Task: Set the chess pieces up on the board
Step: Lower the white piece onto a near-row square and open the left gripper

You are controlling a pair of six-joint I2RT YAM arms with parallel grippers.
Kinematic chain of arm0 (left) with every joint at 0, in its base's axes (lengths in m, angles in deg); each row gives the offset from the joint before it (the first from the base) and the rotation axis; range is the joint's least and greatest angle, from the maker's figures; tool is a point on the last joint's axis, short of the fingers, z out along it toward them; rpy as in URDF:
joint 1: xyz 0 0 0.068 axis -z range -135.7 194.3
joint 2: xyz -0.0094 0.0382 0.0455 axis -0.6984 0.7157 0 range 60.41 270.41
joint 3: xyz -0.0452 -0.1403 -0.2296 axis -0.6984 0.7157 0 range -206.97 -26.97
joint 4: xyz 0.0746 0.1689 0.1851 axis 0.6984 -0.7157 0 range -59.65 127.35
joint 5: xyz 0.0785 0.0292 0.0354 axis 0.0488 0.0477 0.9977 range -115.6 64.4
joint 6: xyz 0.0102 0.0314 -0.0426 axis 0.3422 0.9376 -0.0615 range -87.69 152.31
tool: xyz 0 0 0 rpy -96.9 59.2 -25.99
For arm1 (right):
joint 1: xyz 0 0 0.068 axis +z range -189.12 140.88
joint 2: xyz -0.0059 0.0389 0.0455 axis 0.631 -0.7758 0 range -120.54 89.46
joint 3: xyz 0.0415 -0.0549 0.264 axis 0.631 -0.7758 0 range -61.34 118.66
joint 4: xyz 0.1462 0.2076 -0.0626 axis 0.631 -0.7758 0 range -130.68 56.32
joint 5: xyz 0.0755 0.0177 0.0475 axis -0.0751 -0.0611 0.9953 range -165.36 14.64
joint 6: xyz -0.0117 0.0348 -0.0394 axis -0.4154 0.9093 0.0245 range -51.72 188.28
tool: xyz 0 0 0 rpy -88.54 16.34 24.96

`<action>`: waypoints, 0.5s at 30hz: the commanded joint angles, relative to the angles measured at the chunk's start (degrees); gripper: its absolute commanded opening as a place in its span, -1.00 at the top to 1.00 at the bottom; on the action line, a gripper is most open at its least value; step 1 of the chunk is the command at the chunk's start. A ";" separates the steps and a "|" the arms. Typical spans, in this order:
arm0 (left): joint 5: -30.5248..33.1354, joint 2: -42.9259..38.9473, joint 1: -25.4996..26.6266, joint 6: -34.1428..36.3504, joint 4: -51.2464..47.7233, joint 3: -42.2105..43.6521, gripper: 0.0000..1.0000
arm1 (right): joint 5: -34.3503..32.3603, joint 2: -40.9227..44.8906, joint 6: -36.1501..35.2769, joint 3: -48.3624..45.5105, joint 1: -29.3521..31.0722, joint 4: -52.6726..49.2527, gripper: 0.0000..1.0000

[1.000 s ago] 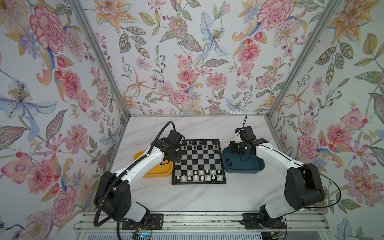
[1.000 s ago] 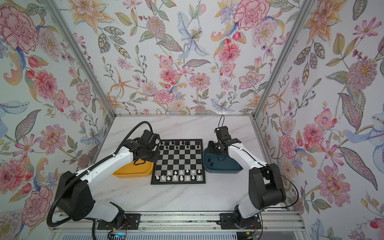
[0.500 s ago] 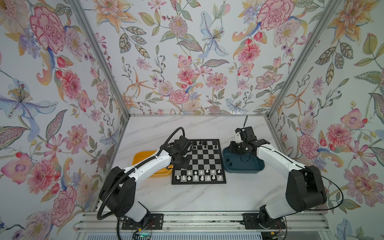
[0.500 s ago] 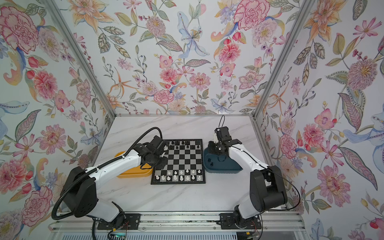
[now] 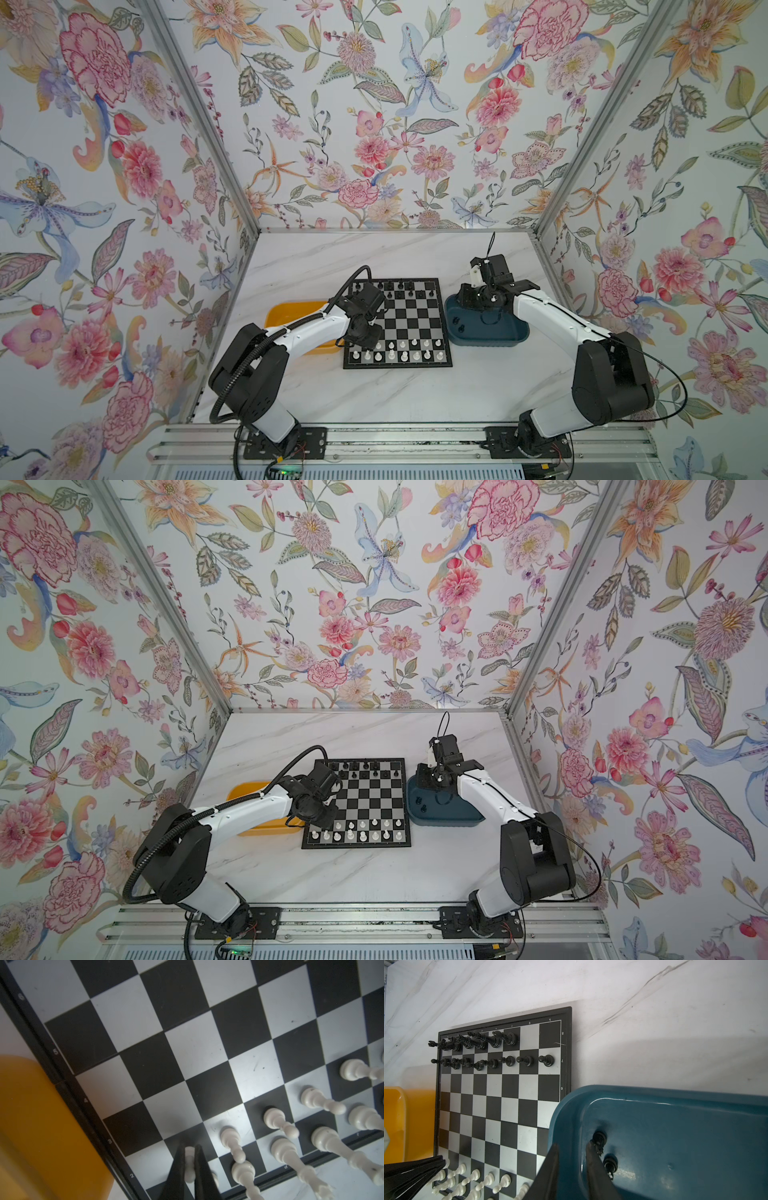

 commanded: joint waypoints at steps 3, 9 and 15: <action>-1.32 1.12 0.85 -0.88 1.38 0.69 0.91 | -0.50 1.75 0.68 -0.84 0.52 0.08 0.50; -1.54 1.40 1.02 -1.48 2.00 1.72 0.91 | -0.57 1.74 0.76 -1.04 0.65 0.18 0.50; -1.44 1.55 1.05 -1.83 2.00 2.36 0.91 | -0.54 1.51 0.76 -0.95 0.73 0.26 0.50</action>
